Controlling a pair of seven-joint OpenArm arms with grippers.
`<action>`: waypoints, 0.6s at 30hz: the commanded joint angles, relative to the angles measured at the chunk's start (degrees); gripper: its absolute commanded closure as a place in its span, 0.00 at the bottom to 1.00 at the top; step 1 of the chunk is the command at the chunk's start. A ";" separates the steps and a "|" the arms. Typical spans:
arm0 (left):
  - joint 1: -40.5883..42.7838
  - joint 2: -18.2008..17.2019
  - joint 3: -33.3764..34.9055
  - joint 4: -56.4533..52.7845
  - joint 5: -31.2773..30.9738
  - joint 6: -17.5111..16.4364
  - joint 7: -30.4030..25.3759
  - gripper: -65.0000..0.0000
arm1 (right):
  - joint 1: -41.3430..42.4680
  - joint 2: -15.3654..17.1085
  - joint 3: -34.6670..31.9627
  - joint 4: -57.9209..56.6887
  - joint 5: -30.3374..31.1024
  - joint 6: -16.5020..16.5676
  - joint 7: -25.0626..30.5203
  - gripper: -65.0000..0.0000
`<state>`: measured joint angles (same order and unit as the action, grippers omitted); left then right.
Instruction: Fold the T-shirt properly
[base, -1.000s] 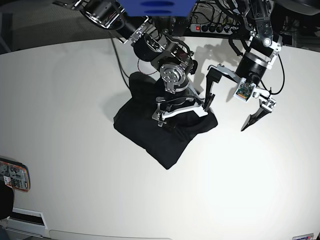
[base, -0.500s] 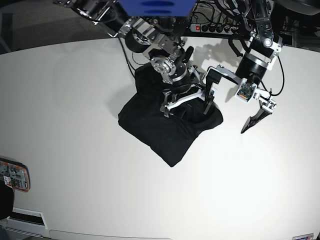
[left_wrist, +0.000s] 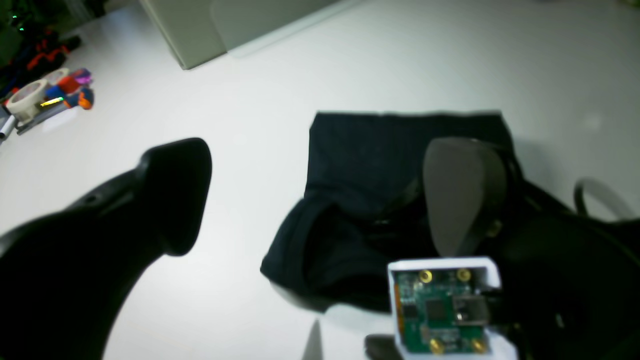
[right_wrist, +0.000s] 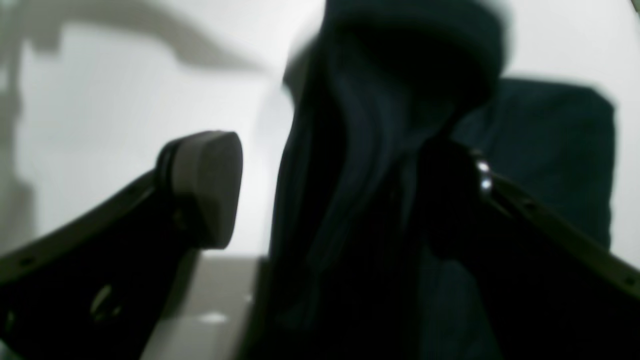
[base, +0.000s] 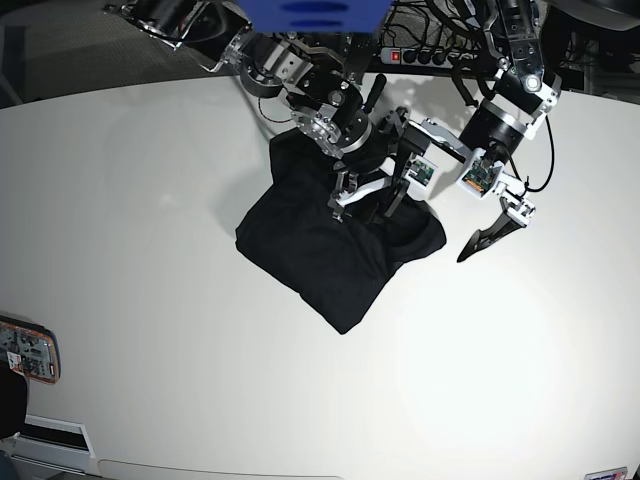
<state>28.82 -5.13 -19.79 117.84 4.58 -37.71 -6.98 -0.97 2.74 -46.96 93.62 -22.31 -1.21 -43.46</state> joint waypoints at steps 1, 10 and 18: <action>0.76 -0.46 -0.74 0.62 2.50 1.98 1.84 0.00 | 1.02 0.38 1.38 2.77 -0.33 -2.08 2.19 0.21; 1.12 -0.28 -0.30 0.62 2.50 1.98 1.84 0.00 | 1.02 0.82 1.73 5.50 3.62 -2.08 8.17 0.21; 3.40 -0.11 2.43 -0.26 2.41 1.98 1.75 0.00 | 6.82 0.73 6.39 5.06 3.62 -2.08 9.48 0.21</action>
<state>30.02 -4.32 -16.58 118.06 1.41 -34.35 -11.03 2.94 4.01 -43.11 96.68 -19.53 3.40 -37.58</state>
